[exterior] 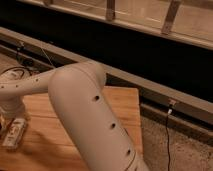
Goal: Place the bottle in the ceramic bowl
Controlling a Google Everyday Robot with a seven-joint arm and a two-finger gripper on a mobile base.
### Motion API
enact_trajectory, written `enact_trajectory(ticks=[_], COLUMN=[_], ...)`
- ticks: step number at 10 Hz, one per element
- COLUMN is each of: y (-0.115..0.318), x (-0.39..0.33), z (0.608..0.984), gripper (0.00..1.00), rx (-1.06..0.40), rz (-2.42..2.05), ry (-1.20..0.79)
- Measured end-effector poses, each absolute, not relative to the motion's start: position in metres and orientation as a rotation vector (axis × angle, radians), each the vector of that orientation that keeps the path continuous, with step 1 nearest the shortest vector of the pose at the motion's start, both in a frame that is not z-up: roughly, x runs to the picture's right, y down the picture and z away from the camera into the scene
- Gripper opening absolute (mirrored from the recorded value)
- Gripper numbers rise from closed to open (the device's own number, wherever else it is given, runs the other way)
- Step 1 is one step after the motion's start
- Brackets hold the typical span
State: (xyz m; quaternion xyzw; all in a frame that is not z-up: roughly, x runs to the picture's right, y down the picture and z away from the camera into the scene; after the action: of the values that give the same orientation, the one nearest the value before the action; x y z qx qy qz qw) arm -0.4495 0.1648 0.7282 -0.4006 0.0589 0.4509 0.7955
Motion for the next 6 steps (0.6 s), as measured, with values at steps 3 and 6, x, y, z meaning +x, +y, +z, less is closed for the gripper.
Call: enact_trajectory(ticks=[3, 6], y=[0.166, 0.173], x=[-0.451, -0.462], z=[0.728, 0.738], gripper=[0.65, 0.65], rx=[-0.865, -0.885], rz=[0.968, 0.962], ry=[0.129, 0.127])
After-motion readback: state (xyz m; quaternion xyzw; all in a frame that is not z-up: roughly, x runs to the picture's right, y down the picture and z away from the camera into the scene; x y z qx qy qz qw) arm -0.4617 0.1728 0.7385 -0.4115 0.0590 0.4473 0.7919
